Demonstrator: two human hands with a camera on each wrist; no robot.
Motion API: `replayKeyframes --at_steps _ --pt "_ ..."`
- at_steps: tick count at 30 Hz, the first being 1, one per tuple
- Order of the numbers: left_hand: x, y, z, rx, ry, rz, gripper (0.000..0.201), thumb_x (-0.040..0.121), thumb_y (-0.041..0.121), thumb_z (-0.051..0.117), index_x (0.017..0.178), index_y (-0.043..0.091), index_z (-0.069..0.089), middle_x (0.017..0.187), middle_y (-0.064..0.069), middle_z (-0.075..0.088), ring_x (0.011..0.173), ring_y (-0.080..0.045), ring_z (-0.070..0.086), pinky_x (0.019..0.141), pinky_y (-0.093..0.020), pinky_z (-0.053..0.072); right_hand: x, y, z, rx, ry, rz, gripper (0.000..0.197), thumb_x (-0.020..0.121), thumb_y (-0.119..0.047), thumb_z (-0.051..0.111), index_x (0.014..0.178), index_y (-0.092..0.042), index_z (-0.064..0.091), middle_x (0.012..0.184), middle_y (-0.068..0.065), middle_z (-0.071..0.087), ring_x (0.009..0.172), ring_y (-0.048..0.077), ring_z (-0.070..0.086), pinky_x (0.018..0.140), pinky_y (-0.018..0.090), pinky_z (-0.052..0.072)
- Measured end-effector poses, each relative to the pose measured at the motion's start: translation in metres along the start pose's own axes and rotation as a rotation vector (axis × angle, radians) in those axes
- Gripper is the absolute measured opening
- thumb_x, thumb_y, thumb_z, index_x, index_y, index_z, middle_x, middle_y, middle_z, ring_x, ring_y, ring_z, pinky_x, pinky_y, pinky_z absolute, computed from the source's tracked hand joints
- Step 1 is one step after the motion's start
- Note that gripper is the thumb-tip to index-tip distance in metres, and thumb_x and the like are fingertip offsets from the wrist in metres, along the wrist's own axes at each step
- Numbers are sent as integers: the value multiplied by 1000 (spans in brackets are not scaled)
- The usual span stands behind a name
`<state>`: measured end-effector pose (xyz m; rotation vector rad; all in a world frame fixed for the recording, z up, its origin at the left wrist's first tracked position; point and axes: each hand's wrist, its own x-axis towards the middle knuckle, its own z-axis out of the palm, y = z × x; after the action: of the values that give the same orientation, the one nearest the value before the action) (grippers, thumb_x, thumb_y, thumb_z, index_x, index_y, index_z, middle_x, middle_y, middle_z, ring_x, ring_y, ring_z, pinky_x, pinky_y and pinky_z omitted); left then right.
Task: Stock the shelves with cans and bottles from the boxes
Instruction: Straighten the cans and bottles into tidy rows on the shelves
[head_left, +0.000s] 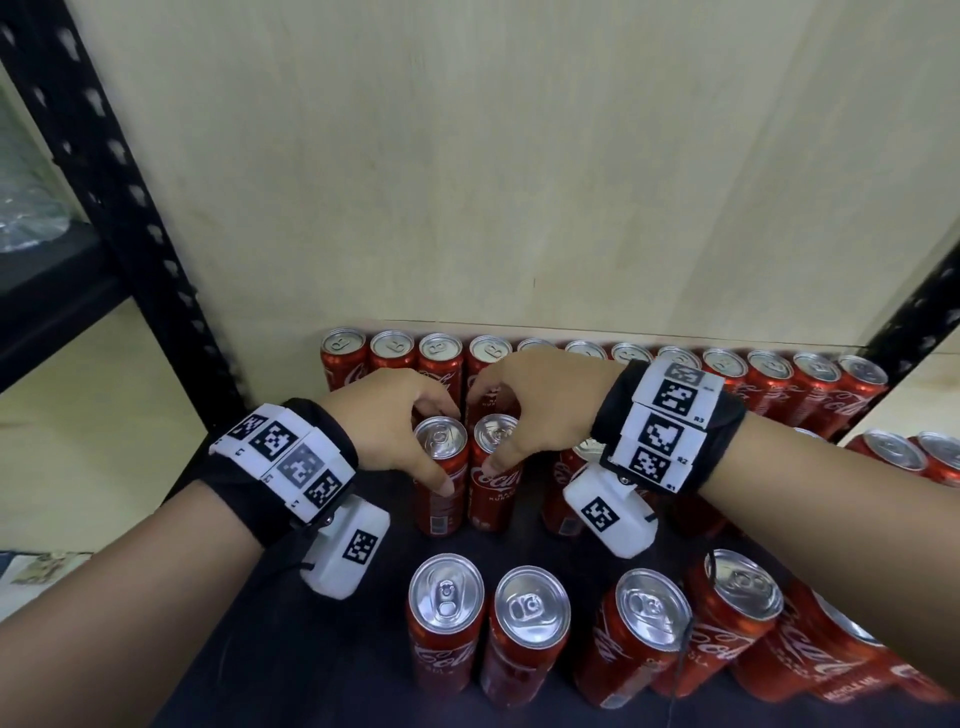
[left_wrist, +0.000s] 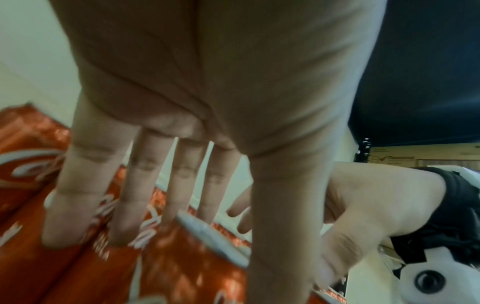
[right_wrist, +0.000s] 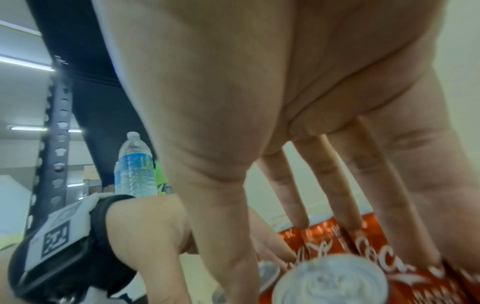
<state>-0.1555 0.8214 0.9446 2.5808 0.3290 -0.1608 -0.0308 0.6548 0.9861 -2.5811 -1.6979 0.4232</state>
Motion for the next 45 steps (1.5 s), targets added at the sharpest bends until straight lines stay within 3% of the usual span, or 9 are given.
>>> replayKeyframes --at_steps 2,4,6,9,12,17,28,35,45 --pt "-10 2 -5 62 70 15 87 53 48 95 131 36 57 120 21 61 104 -3 60 91 -30 54 -12 -3 -8 1 112 -15 69 74 -56 81 132 -30 56 118 -11 61 102 12 60 82 29 47" --pt "-26 10 -10 72 186 100 68 60 48 92 121 36 64 111 22 64 97 0 62 83 -30 56 -26 -9 -15 60 149 -53 50 77 -54 79 118 -31 62 104 -14 64 85 4 62 73 27 47" --pt "-44 18 -12 -50 205 206 43 65 47 90 103 35 73 95 20 69 89 0 66 76 -31 59 -41 -17 -20 119 77 -99 37 77 -55 79 106 -34 68 93 -15 68 76 -1 63 68 20 49" --pt "-68 27 -10 -131 -37 285 55 60 63 86 107 38 74 103 22 69 99 3 66 80 -27 59 -62 -31 -17 154 -101 -162 41 74 -59 81 104 -33 73 82 -26 70 72 -12 63 62 6 44" --pt "-80 28 1 -63 -211 285 73 51 65 90 116 39 70 108 26 68 101 6 65 86 -24 57 -74 -39 -1 124 -216 -177 58 67 -65 84 112 -30 72 70 -41 61 70 -18 60 61 2 43" --pt "-87 26 21 -62 -299 268 57 55 45 97 105 33 73 92 20 74 81 2 71 75 -31 61 -80 -48 18 77 -305 -223 64 58 -65 88 111 -32 73 92 -23 70 85 -8 63 83 22 57" --pt "-90 19 21 -108 -346 279 46 66 33 94 107 26 74 87 11 78 75 -8 75 72 -38 63 -78 -53 27 -17 -246 -246 44 71 -60 81 100 -27 77 82 -11 74 72 4 67 69 34 61" --pt "-93 16 18 -142 -363 251 50 65 29 95 109 23 73 88 14 77 75 -3 74 71 -27 62 -75 -59 28 -14 -247 -278 36 74 -55 81 94 -26 78 79 -9 74 70 6 66 66 35 60" --pt "-91 16 10 -143 -390 218 60 60 38 97 113 30 70 98 20 75 88 1 72 80 -29 62 -72 -59 15 54 -304 -180 57 70 -58 85 117 -28 72 97 -16 74 84 -3 67 79 23 59"
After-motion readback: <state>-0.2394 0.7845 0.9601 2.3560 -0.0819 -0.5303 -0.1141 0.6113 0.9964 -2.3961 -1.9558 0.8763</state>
